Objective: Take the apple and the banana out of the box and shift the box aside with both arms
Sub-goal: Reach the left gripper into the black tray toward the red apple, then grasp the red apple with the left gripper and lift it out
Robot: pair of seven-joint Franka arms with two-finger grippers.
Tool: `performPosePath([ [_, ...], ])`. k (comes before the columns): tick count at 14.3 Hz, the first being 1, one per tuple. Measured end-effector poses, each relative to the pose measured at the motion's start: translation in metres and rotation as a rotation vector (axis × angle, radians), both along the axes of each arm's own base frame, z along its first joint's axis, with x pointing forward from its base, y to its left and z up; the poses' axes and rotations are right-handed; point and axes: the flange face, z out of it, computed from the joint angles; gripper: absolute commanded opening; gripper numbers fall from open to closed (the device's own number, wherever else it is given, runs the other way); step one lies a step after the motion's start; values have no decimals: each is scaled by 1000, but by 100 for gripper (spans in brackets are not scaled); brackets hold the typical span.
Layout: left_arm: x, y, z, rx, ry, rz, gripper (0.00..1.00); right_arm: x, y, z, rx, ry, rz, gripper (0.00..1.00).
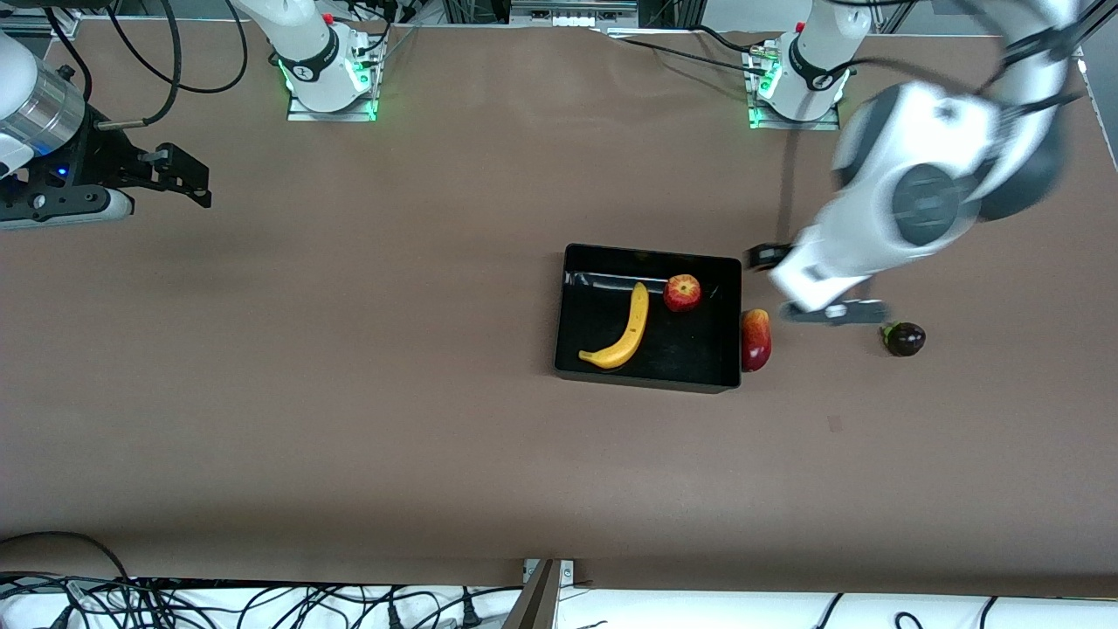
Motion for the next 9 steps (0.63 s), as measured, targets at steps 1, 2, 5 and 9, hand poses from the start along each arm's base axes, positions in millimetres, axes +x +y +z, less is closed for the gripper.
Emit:
performPosePath([
  [1, 1, -18, -23, 0, -4, 0, 100, 0, 0, 0, 0, 0, 0, 100],
  [2, 3, -29, -45, -4, -8, -1, 100, 0, 0, 0, 0, 0, 0, 100],
  [5, -2, -47, -115, -30, -53, -7, 100, 0, 0, 0, 0, 0, 0, 100],
  [9, -40, -60, -184, -55, -109, -14, 100, 0, 0, 0, 0, 0, 0, 100],
])
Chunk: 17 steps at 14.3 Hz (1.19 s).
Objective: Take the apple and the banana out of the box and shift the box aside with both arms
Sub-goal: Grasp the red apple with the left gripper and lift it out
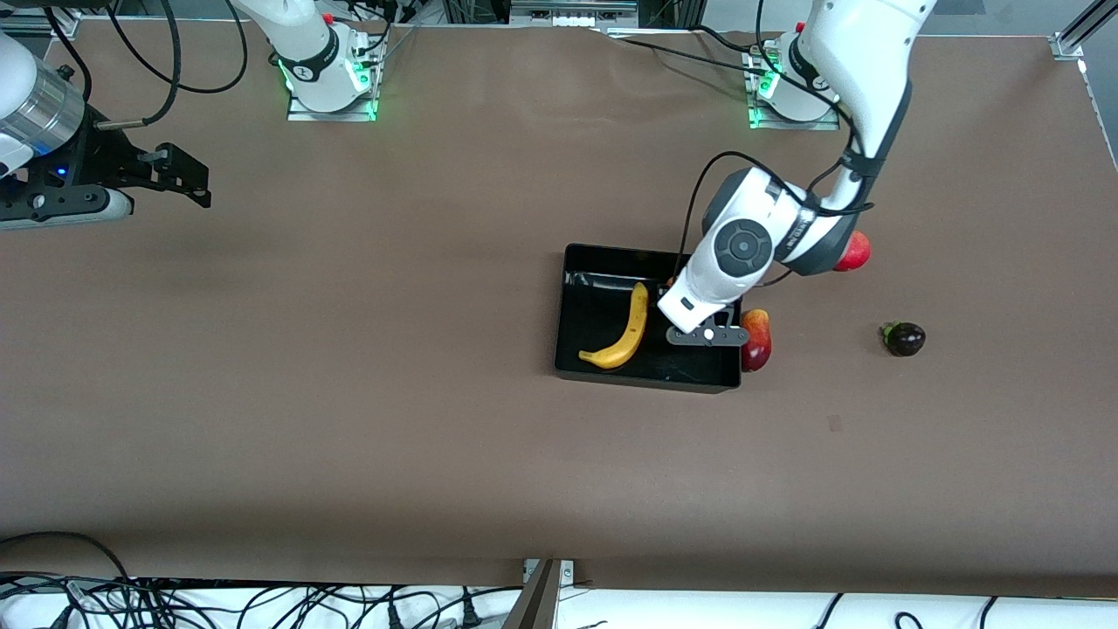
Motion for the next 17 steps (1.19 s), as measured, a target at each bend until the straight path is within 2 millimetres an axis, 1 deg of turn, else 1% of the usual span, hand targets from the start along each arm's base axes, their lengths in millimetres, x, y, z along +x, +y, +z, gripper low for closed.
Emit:
performPosePath([
  [1, -5, 1, -7, 2, 4, -2, 100, 0, 0, 0, 0, 0, 0, 100],
  [2, -8, 0, -11, 4, 8, -5, 84, 0, 0, 0, 0, 0, 0, 100],
  [3, -11, -1, -13, 6, 12, -8, 52, 0, 0, 0, 0, 0, 0, 100],
  [4, -12, -3, -14, 7, 14, -9, 25, 0, 0, 0, 0, 0, 0, 100],
  [5, -14, -4, -16, 9, 17, -7, 8, 0, 0, 0, 0, 0, 0, 100],
  [6, -15, -6, -18, 11, 19, -4, 0, 0, 0, 0, 0, 0, -1, 100],
  [9, -13, -8, -14, 9, 12, -4, 1, 0, 0, 0, 0, 0, -1, 100],
  [10, -9, -8, -7, 4, 1, -1, 1, 0, -1, 0, 0, 0, -1, 100],
  [11, -2, -8, 8, 2, -9, 3, 2, 0, -1, 0, 0, 0, -1, 100],
  [12, 6, -6, 29, 7, -9, 9, 6, 0, -1, 0, 0, 0, -1, 100],
  [13, 14, -2, 53, 18, 2, 17, 6, 0, -1, 0, 0, 0, -1, 100],
  [14, 23, 8, 79, 32, 21, 30, 6, 0, -1, 0, 0, 0, -1, 100],
  [15, 30, 22, 101, 43, 41, 30, 6, 0, -1, 0, 0, 0, -1, 100],
  [16, 38, 43, 115, 48, 63, 17, 9, 0, -1, 0, 0, 0, -2, 100],
  [17, 44, 69, 122, 49, 92, -4, 9, 0, -1, 0, 0, 0, -2, 100],
])
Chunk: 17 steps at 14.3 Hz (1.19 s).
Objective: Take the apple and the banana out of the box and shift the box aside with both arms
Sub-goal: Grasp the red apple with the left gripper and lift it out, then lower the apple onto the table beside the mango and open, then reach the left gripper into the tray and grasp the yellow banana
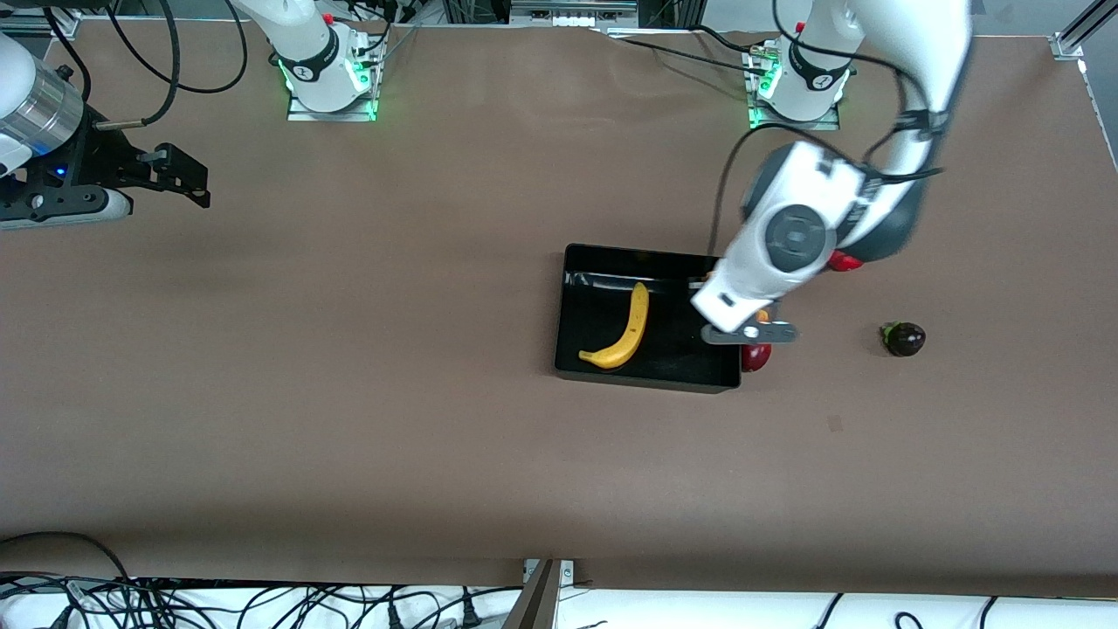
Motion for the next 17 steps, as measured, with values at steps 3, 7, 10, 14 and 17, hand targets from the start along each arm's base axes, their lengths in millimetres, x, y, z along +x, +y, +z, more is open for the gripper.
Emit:
performPosePath([
  [3, 5, 86, -24, -2, 119, -57, 9, 0, 0, 0, 0, 0, -1, 100],
  [7, -21, 138, -106, 12, 100, -104, 19, 0, 0, 0, 0, 0, -1, 100],
  [10, -51, 144, -151, -9, 56, -120, 97, 0, 0, 0, 0, 0, -1, 100],
  [14, -54, 141, -146, -18, 0, -130, 100, 0, 0, 0, 0, 0, -1, 100],
  [17, -31, 116, -101, -35, -90, -162, 100, 0, 0, 0, 0, 0, -1, 100],
])
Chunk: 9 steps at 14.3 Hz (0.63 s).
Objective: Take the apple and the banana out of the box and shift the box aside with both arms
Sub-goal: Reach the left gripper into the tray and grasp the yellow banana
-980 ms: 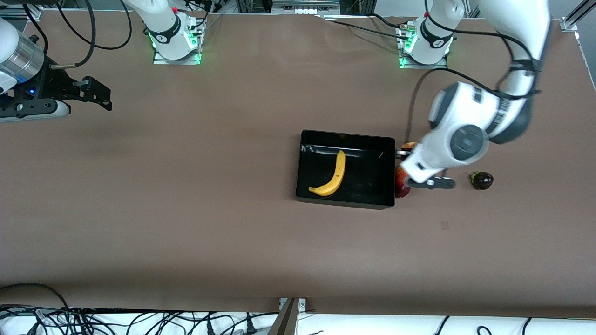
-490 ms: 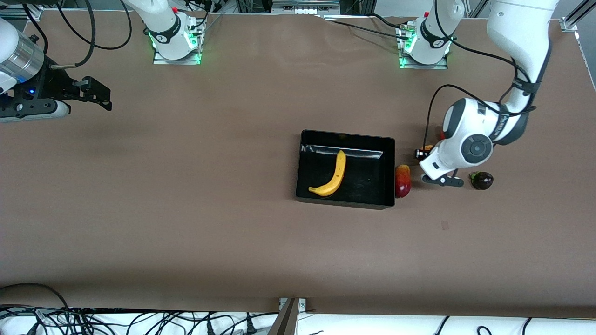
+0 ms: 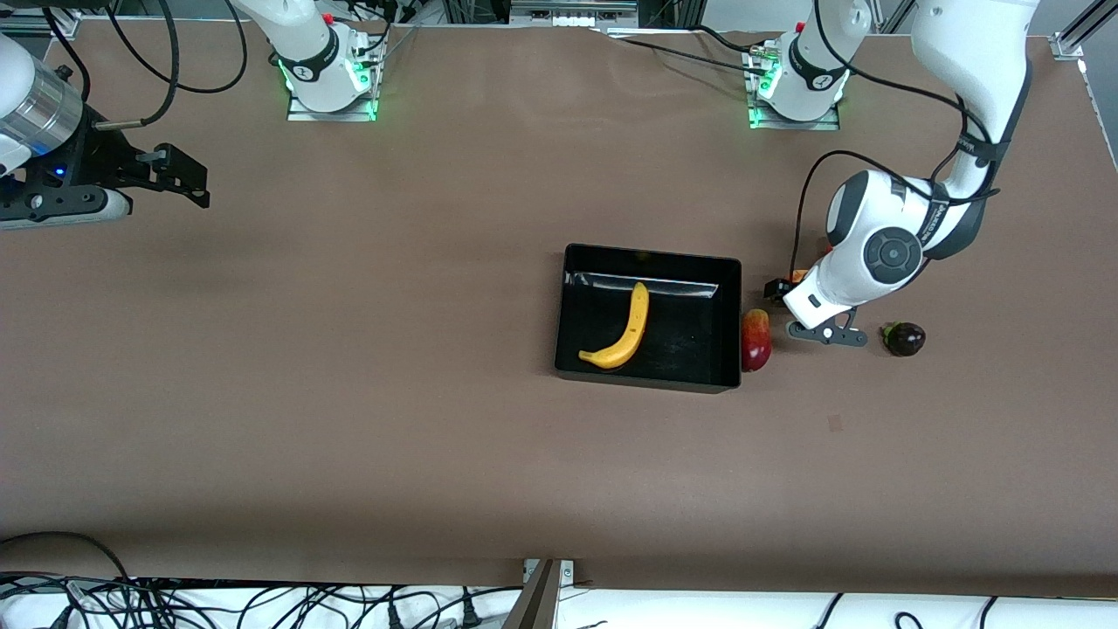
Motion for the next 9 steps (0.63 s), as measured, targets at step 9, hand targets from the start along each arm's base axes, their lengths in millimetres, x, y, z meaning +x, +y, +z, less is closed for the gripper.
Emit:
performPosePath([
  [9, 22, -232, 18, -116, -84, 6, 100, 0, 0, 0, 0, -1, 0, 100],
])
